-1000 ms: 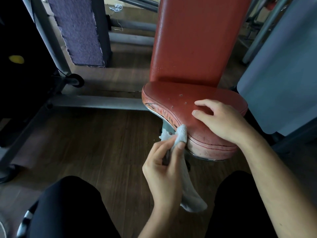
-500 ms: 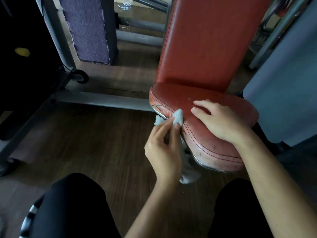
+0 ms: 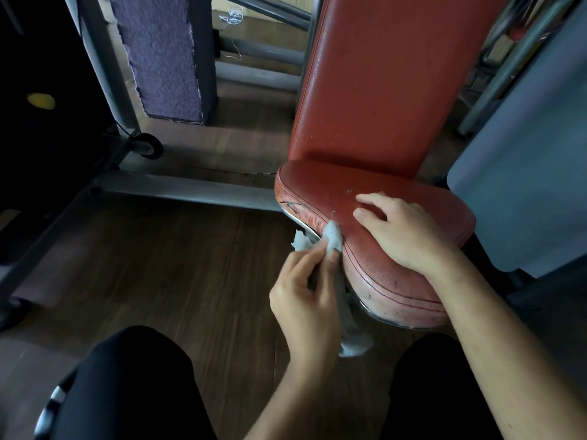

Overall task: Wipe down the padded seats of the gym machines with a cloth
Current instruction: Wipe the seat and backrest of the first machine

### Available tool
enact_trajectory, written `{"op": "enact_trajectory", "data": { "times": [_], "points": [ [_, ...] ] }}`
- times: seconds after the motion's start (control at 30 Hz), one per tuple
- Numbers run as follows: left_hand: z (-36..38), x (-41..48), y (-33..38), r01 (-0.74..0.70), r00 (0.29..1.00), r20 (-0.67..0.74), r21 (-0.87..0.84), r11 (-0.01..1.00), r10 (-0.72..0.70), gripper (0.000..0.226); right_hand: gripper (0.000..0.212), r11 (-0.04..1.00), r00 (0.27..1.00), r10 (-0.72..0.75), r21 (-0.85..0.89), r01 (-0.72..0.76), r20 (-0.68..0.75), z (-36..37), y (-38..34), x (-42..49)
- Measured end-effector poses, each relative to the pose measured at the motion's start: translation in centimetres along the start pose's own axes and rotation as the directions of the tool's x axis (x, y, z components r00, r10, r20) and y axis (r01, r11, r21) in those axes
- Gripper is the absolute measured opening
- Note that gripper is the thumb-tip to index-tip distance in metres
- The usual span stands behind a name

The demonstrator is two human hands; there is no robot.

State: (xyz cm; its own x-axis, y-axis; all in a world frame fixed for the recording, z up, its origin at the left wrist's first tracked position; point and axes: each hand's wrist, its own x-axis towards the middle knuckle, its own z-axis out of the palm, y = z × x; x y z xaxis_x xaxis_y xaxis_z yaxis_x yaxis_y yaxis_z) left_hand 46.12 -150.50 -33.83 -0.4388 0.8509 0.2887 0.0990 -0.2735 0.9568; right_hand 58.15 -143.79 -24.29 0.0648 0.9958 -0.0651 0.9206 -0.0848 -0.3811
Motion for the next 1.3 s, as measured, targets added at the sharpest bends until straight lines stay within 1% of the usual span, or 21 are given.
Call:
{"op": "enact_trajectory", "data": {
  "times": [0.13,0.23,0.3,0.33,0.4,0.47,0.5,0.57,0.6,0.67,0.7,0.87,1.0,1.1,1.2,1.27,1.3],
  "points": [
    [-0.5,-1.3,0.3,-0.031,0.999,0.037,-0.01,0.999,0.031,0.013,0.044,1.0,1.0,0.0,-0.014,0.0,0.008,0.0,0.0,0.1],
    [0.0,1.5,-0.2,-0.076,0.997,0.022,0.051,0.996,0.075,0.014,0.046,1.0,1.0,-0.003,0.004,0.003,0.021,-0.1,0.0,0.0],
    [-0.1,2.6,-0.5,-0.118,0.992,0.045,0.094,0.989,0.114,0.014,0.046,1.0,0.999,-0.016,0.017,0.015,0.04,-0.2,0.2,-0.1],
    [-0.3,2.7,-0.6,-0.116,0.992,0.058,0.097,0.988,0.111,0.013,0.046,0.999,0.998,-0.027,0.027,0.026,0.05,-0.4,0.3,-0.1],
    [-1.1,2.4,-0.9,-0.046,0.998,0.054,0.081,0.996,0.042,0.01,0.044,0.999,0.996,-0.041,0.035,0.038,0.076,-0.8,0.5,0.5],
    [-2.0,2.4,-1.7,0.071,0.997,-0.01,0.023,0.997,-0.071,0.01,0.042,0.998,0.995,-0.057,0.017,0.055,0.085,-1.0,0.2,1.8],
    [-2.2,2.9,-2.2,0.116,0.992,-0.049,-0.014,0.993,-0.117,0.011,0.042,0.996,0.992,-0.091,0.013,0.09,0.082,-0.9,-0.1,2.7],
    [-2.2,4.7,-2.9,0.159,0.978,-0.128,-0.057,0.986,-0.165,0.014,0.048,0.985,0.979,-0.172,0.025,0.17,0.113,-0.1,-1.2,4.6],
    [-1.9,5.8,-3.1,0.169,0.973,-0.15,-0.068,0.983,-0.178,0.018,0.05,0.984,0.972,-0.181,0.02,0.18,0.15,0.4,-1.7,5.4],
    [-0.7,7.3,-3.1,0.15,0.974,-0.161,-0.067,0.986,-0.159,0.024,0.052,0.985,0.965,-0.159,-0.026,0.168,0.207,1.5,-2.1,6.5],
    [0.0,7.4,-3.0,0.124,0.979,-0.155,-0.057,0.991,-0.132,0.027,0.052,0.985,0.966,-0.151,-0.045,0.164,0.209,1.8,-2.0,6.8],
    [2.2,2.8,-2.5,-0.004,0.997,-0.077,-0.01,1.0,0.004,0.038,0.048,0.987,0.976,-0.15,-0.026,0.156,0.157,2.3,-1.4,7.6],
    [2.3,3.4,-3.4,0.05,0.997,-0.048,-0.084,0.995,-0.054,0.039,0.048,0.987,0.978,-0.155,-0.028,0.161,0.138,2.5,-1.4,7.7],
    [2.3,5.4,-3.4,0.063,0.991,-0.109,-0.084,0.994,-0.072,0.035,0.048,0.987,0.979,-0.158,-0.02,0.162,0.132,2.4,-1.3,7.6],
    [2.1,8.3,-3.9,0.133,0.973,-0.177,-0.095,0.987,-0.148,0.032,0.048,0.986,0.978,-0.16,-0.015,0.163,0.132,2.3,-1.4,7.4],
    [2.0,8.4,-4.1,0.165,0.967,-0.176,-0.125,0.978,-0.186,0.031,0.047,0.986,0.979,-0.159,-0.021,0.163,0.129,2.3,-1.4,7.4],
    [2.1,7.6,-3.9,0.15,0.971,-0.167,-0.115,0.982,-0.168,0.031,0.047,0.986,0.979,-0.158,-0.024,0.162,0.127,2.3,-1.5,7.4]
  ]
}}
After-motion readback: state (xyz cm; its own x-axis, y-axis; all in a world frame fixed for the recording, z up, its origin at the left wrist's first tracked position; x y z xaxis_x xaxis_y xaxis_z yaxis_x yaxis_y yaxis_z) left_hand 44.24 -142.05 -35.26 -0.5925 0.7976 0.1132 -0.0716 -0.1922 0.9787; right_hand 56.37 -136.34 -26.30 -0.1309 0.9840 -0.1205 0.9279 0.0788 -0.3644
